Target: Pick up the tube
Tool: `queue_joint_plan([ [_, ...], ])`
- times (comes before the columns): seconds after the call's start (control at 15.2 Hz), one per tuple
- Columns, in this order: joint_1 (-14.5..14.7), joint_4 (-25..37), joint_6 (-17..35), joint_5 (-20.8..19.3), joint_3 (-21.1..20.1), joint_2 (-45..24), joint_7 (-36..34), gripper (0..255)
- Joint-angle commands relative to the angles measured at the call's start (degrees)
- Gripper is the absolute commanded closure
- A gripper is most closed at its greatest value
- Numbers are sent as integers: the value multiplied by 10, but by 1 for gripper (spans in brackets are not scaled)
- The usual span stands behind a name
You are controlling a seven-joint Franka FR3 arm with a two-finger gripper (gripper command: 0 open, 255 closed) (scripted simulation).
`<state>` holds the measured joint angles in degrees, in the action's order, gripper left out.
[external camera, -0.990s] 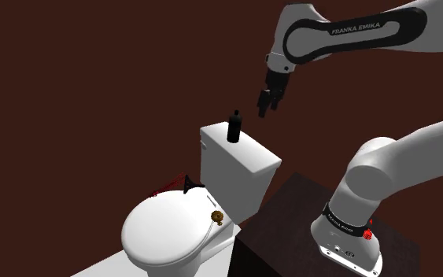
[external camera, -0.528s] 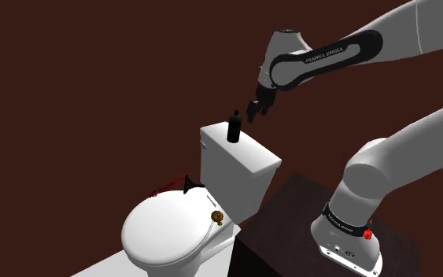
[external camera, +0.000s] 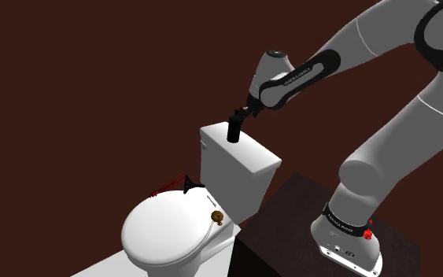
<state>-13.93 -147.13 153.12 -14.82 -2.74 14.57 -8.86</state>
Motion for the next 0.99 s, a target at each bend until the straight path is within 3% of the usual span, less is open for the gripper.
queue_joint_plan([
  [0.0,-25,14,52,-43,-9,-43,-41,0],
  [0.2,-67,49,111,-139,-22,-109,-129,0],
  [0.4,-92,101,151,-273,-17,-175,-251,0],
  [0.73,-64,211,189,-483,54,-279,-461,0],
  [0.92,-45,236,201,-541,81,-307,-523,0],
])
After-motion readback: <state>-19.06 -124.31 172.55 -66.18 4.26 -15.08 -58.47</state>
